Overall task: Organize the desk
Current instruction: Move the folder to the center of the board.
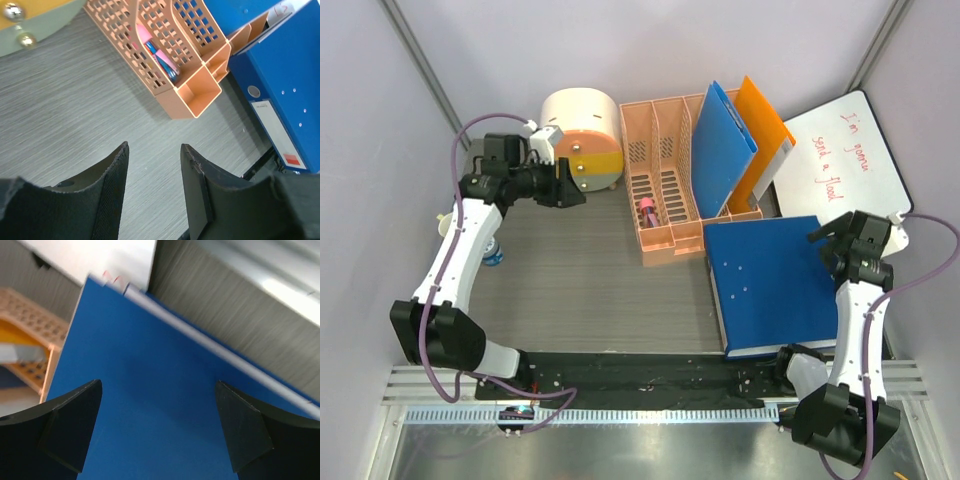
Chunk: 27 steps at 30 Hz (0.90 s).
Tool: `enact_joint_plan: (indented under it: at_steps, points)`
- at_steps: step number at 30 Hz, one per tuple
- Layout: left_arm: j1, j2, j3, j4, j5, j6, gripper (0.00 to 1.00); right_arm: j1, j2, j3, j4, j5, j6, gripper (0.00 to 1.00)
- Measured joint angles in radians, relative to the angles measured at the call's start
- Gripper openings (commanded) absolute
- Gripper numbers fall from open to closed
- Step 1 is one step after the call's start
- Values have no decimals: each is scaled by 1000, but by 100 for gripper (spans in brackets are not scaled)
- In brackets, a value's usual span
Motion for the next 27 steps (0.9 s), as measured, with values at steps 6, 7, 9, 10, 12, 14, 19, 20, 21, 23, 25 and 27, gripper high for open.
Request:
enact_joint_plan:
  at_steps: [6, 7, 9, 10, 12, 14, 19, 20, 21, 23, 25, 27]
  points:
    - [-44, 1, -16, 0, -26, 8, 46, 7, -16, -43, 14, -250, 29, 100]
    - [-46, 2, -18, 1, -29, 11, 46, 8, -16, -48, 18, -271, 29, 100]
    - [-51, 8, -19, 3, -33, 14, 46, 10, -19, -62, 28, -293, 27, 100]
    - [-54, 11, -19, 5, -34, 14, 45, 12, -21, -65, 25, -290, 19, 100]
    - [-69, 23, -19, 8, -42, 14, 45, 14, -23, -65, 14, -255, -2, 100]
    - [-110, 37, -19, 13, -62, 14, 45, 18, -23, -54, -14, -173, -29, 100]
    - [-303, 121, 19, 20, -103, 13, 43, 19, -22, -27, -80, -5, -51, 100]
    - [-351, 152, 40, 21, -112, 10, 43, 19, -19, -21, -97, 24, -53, 100]
    - [-383, 178, 57, 26, -119, 9, 42, 19, -14, -13, -109, 45, -55, 100]
    - [-436, 216, 78, 31, -130, 4, 42, 19, 0, 2, -127, 79, -60, 100]
    - [-473, 243, 88, 37, -140, -3, 42, 19, 18, 15, -138, 113, -67, 100]
    - [-493, 258, 95, 40, -148, -6, 42, 19, 32, 20, -143, 138, -74, 100]
